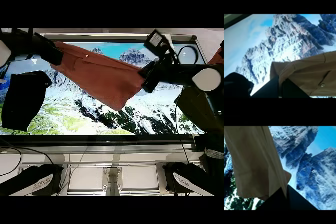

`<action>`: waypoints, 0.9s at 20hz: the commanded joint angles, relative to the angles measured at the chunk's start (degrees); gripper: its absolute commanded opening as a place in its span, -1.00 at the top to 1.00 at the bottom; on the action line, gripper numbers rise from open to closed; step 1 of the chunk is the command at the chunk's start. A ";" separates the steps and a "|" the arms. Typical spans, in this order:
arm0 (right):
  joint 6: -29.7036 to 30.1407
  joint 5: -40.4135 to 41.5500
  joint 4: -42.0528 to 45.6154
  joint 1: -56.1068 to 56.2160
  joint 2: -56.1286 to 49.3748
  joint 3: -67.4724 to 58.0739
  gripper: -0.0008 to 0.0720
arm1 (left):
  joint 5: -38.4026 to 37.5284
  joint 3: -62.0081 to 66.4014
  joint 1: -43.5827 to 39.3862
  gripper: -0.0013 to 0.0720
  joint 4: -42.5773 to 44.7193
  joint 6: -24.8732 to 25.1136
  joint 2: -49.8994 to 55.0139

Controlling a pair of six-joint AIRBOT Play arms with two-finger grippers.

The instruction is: Fold the clothes and pants, and hang the long-sleeved shirts on hangers.

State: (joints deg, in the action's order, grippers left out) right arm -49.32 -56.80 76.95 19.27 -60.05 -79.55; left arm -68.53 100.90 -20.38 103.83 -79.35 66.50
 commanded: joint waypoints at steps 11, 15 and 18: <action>2.29 -5.20 9.29 -0.70 -1.14 -6.27 0.97 | 4.92 -0.26 0.20 0.90 -3.52 -8.26 8.48; 2.29 -15.93 8.24 -0.72 -1.75 -5.99 0.97 | -5.09 -5.60 1.25 0.90 -4.04 -6.38 8.00; 1.44 -27.19 2.25 -0.70 -1.77 -5.97 0.96 | -14.34 -13.53 2.45 0.90 -5.01 -3.87 4.85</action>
State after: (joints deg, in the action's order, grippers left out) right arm -47.07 -73.17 83.74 18.55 -61.65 -85.56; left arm -73.80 92.99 -18.79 93.65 -85.36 73.14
